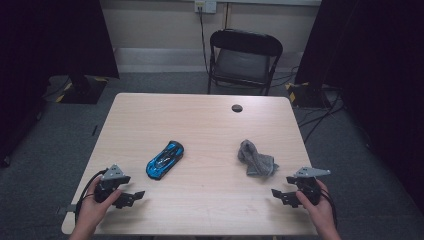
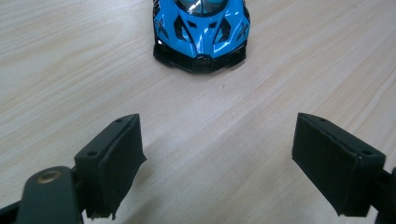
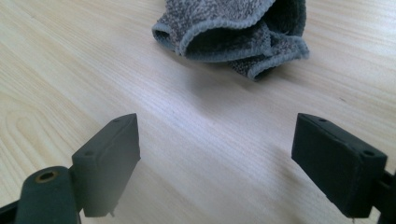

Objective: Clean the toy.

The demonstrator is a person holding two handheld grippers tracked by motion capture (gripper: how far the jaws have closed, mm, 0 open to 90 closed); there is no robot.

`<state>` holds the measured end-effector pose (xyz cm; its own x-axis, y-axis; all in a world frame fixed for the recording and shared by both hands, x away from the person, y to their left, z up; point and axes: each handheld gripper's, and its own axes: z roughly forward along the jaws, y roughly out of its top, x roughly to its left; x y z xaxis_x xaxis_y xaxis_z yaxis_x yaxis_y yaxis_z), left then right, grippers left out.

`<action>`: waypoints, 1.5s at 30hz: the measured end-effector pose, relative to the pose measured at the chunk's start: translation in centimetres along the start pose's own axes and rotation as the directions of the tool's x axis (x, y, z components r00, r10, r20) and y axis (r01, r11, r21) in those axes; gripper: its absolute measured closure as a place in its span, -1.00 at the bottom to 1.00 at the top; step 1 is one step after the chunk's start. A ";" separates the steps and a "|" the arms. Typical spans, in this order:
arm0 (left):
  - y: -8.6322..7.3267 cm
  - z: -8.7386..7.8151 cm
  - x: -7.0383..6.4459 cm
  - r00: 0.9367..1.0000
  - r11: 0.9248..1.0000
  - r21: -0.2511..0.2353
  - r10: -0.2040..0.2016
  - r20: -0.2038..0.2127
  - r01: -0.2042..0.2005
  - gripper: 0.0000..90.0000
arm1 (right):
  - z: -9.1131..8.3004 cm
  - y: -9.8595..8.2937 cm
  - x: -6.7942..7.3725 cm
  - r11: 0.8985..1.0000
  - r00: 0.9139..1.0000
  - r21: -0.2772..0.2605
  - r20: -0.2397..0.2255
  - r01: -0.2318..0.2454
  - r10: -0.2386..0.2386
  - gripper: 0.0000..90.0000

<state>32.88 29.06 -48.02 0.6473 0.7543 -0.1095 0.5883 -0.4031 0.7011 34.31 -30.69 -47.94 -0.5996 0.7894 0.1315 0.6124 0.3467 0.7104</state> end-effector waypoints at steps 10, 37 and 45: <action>-0.9 -0.4 0.3 1.000 1.000 -0.001 0.012 -0.003 -0.012 -0.64 | -0.3 -0.9 -0.5 1.000 1.000 0.011 0.016 0.000 0.000 -0.67; -2.4 0.2 0.7 0.994 0.995 -0.027 0.093 -0.051 -0.095 -0.68 | 0.0 -2.1 -0.8 0.999 0.997 0.005 0.062 0.052 -0.052 -0.67; -2.5 0.2 0.8 0.995 0.996 -0.038 0.082 -0.054 -0.084 -0.72 | 0.2 -2.4 -0.6 0.996 0.991 -0.005 0.097 0.089 -0.088 -0.70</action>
<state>32.06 30.53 -50.02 0.6661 0.7457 -0.0139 0.5130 -0.4446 0.7342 33.25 -31.91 -49.86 -0.5982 0.8013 0.0011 0.5541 0.4127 0.7230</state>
